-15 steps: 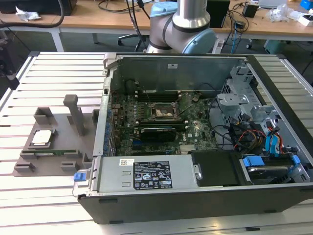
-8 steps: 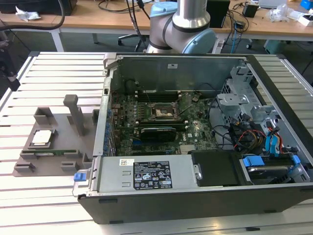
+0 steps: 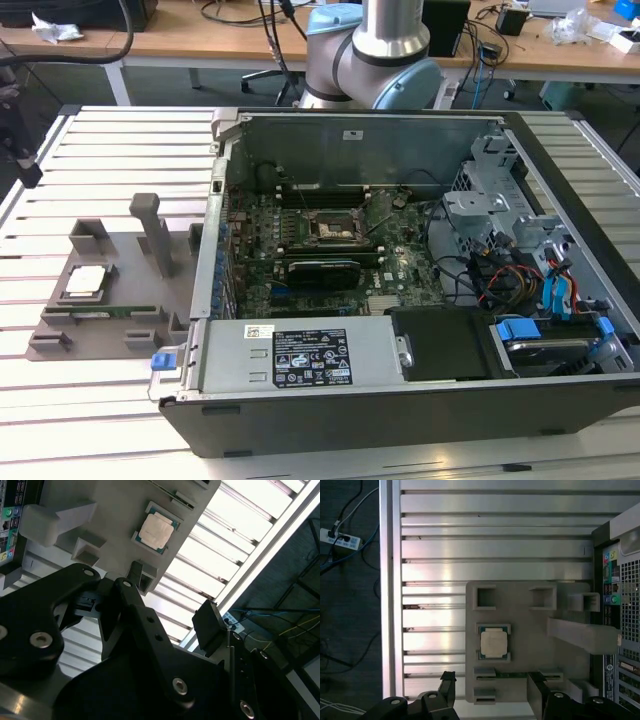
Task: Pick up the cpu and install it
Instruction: 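Pick up the cpu and move it towards the insertion slot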
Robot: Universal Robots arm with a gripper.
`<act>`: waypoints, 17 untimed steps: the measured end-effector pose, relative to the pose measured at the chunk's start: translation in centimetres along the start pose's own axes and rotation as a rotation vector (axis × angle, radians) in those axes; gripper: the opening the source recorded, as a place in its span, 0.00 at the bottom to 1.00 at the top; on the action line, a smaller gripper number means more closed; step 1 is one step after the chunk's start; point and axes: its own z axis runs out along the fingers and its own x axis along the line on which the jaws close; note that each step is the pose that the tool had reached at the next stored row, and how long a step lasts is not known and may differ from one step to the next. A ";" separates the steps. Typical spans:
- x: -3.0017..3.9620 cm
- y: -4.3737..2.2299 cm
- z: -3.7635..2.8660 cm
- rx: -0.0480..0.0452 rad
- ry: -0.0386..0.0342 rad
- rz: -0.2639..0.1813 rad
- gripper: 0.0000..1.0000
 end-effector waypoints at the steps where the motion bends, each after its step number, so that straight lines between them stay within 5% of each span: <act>1: 0.01 0.00 0.36 0.0000 0.0000 0.000 0.68; 6: 0.03 0.00 1.19 -0.0001 -0.0001 0.000 0.68; 17: 0.05 0.00 1.82 0.0000 0.0000 0.000 0.68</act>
